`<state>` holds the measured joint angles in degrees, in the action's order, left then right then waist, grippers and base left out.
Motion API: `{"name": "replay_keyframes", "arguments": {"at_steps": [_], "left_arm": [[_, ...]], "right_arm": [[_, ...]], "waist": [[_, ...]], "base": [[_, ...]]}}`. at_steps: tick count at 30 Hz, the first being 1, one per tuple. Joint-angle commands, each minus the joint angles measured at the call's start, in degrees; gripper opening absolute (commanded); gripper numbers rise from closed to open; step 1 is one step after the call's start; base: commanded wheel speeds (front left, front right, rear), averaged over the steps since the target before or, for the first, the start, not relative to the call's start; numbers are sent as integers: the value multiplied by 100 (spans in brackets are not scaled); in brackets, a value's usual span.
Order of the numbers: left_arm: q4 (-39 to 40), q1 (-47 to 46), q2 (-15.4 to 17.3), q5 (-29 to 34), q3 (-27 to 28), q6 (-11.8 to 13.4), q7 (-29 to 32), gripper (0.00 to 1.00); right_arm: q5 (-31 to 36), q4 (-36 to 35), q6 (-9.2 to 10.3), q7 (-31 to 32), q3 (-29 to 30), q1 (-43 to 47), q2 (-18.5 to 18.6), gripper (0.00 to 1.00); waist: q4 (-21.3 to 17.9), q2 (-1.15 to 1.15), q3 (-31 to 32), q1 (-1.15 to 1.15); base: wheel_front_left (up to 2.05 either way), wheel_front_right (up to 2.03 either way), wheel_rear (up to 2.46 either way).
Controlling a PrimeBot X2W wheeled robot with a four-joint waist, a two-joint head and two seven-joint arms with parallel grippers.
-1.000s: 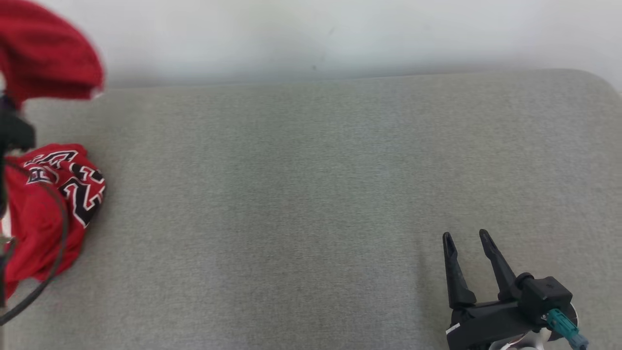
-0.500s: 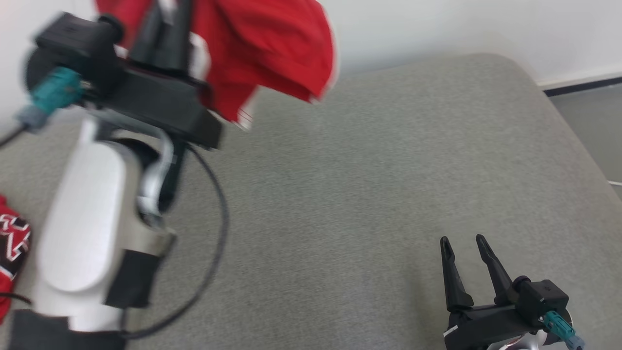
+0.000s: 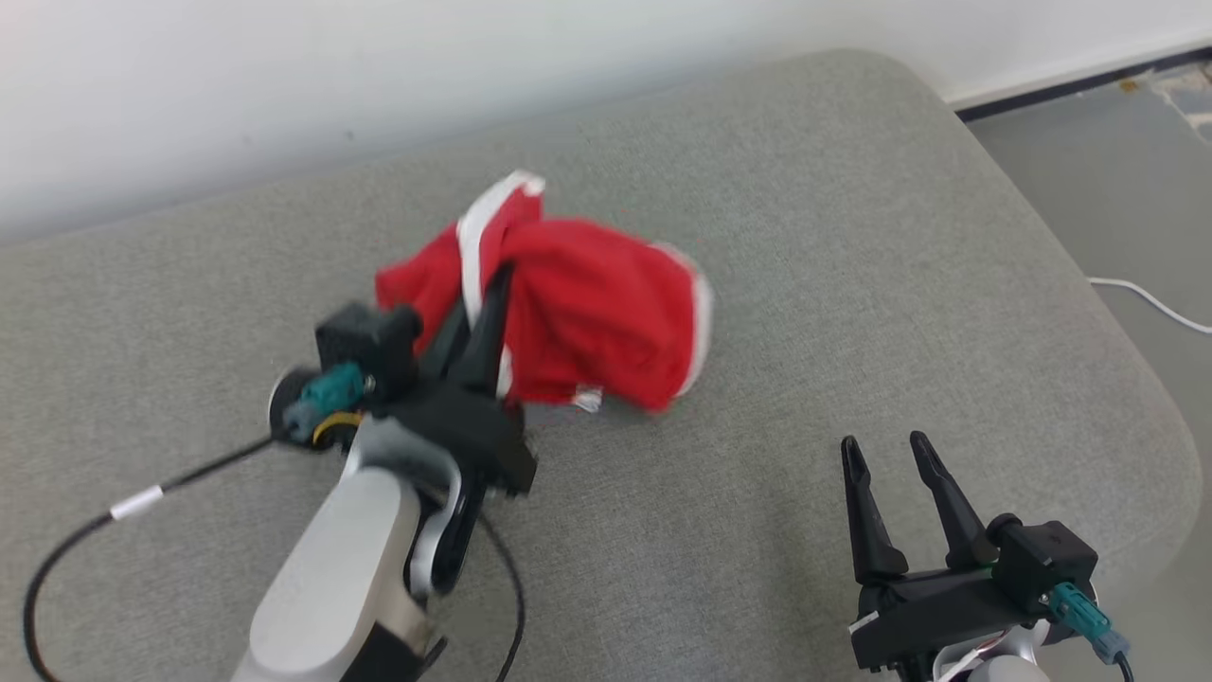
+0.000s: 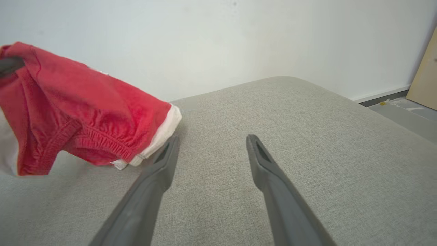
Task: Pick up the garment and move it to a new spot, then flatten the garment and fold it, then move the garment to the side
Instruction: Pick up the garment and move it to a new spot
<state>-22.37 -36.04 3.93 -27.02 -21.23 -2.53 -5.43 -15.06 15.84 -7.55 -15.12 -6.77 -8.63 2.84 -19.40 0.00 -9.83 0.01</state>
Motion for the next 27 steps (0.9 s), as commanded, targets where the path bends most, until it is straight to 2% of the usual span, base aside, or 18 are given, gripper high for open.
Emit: {"name": "replay_keyframes", "arguments": {"at_steps": [1,5,6,7,14,20,27], "left_arm": [[-275,185,77,52,8,5,-143,0],[-834,378,125,-29,39,-34,-279,0],[-1010,402,166,28,4,-40,-308,27],[-1167,405,198,96,-33,-39,-369,100],[-1349,147,149,192,-106,-158,-850,100],[-857,237,276,408,-44,-124,-966,100],[-9,694,647,623,268,-29,-977,100]], "right_arm": [[-42,18,12,-4,-5,-61,6,100],[-29,24,12,-4,24,-86,5,100],[-14,29,12,-4,36,-92,5,100],[10,39,12,-4,46,-101,6,100],[152,61,12,-5,169,-52,6,100],[266,71,12,-4,272,82,7,100],[368,-19,12,-4,326,228,7,100]], "waist": [[-136,0,-187,-1],[-118,0,-222,-1],[-99,0,-226,-1],[-70,0,-223,-1],[357,0,-2,-1],[870,0,295,-1],[1365,0,511,-1]], "base": [[0,0,0],[0,0,0],[0,0,0],[0,0,0],[0,0,0],[0,0,0],[0,0,0]]}}
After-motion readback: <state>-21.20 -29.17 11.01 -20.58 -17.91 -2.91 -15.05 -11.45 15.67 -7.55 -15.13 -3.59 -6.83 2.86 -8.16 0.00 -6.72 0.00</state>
